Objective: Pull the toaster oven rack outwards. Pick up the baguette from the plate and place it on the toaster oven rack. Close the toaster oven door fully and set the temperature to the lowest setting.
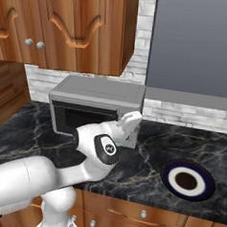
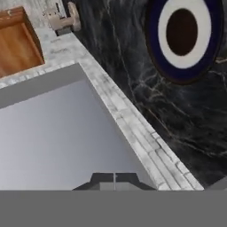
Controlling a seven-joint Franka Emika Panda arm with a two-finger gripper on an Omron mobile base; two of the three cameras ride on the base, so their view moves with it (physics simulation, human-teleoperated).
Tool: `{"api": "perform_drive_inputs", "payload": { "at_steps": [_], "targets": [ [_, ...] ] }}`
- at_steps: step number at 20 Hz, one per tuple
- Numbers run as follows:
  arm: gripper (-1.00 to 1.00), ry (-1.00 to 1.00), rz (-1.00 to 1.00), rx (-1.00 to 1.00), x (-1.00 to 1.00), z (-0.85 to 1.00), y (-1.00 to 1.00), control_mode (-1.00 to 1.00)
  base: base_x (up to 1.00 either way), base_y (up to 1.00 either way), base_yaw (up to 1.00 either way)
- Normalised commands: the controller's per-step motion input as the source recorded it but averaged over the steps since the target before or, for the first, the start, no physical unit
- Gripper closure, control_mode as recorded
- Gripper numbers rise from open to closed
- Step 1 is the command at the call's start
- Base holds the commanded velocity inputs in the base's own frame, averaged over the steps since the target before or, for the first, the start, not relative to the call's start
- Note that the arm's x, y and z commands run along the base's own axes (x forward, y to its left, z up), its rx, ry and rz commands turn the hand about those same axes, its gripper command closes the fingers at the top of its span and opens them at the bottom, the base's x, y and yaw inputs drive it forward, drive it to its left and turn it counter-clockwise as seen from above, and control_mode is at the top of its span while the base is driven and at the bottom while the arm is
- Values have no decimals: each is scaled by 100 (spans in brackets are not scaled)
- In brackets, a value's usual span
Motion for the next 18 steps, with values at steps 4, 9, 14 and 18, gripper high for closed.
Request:
{"api": "perform_drive_inputs", "payload": {
  "at_steps": [4,9,14,18],
  "targets": [
    [100,0,16,90,-5,5,3,-100,0,0,0],
    [100,4,22,100,0,42,-3,-100,0,0,0],
    [100,18,35,97,-7,71,-26,-100,0,0,0],
    [100,18,24,75,-24,98,-46,-100,0,0,0]
  ]
}}
